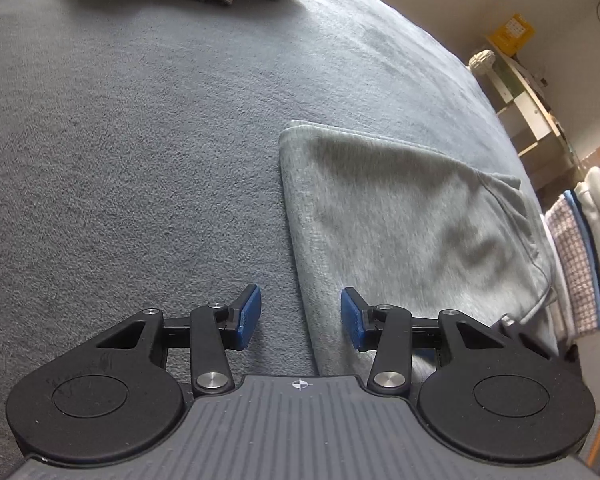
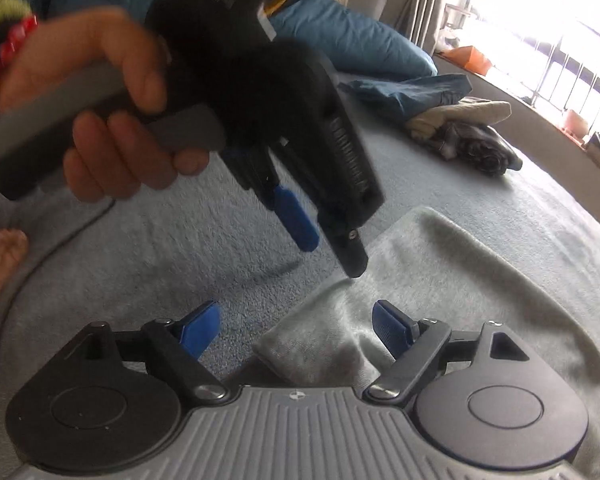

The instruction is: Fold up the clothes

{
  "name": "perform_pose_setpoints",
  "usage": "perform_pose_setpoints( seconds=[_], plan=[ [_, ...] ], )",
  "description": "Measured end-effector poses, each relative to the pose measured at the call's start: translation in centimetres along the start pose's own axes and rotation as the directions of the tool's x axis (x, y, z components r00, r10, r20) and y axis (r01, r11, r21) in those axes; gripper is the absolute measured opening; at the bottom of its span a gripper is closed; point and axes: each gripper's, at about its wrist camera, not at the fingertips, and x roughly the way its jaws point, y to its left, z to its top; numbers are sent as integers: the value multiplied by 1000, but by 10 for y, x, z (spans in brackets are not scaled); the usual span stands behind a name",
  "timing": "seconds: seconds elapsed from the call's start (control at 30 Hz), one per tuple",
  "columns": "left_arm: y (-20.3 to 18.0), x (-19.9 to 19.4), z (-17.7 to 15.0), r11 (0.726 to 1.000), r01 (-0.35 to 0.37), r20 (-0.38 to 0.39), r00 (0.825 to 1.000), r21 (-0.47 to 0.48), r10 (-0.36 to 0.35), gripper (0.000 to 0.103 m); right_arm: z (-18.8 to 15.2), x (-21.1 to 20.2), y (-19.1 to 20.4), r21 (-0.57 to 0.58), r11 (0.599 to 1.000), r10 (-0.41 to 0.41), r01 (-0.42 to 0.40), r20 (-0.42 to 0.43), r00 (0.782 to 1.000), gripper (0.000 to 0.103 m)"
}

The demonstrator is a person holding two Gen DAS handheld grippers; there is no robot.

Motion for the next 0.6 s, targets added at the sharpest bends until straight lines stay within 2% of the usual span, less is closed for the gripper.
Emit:
perform_pose_setpoints(
  seconds=[0.07, 0.17, 0.27, 0.47, 0.6],
  plan=[
    [3, 1, 0, 1000, 8, -1, 1000, -12, -8, 44, -1, 11, 10, -48, 998, -46, 43, -54, 997, 85],
    [7, 2, 2, 999, 23, 5, 1000, -22, -23, 44, -4, 15, 17, -121, 987, -121, 110, -90, 989, 83],
    [11, 8, 7, 998, 51, 19, 999, -33, -50, 44, -5, 16, 10, -107, 983, -159, 146, -128, 979, 70],
    [20, 28, 27, 992, 125, 69, 990, -30, -123, 43, -6, 20, 13, -146, 973, -201, 179, -156, 967, 57],
    [21, 41, 44, 987, 158, 106, 982, -36, -154, 35, -8, 20, 18, -171, 961, -244, 217, -155, 957, 48]
  ],
)
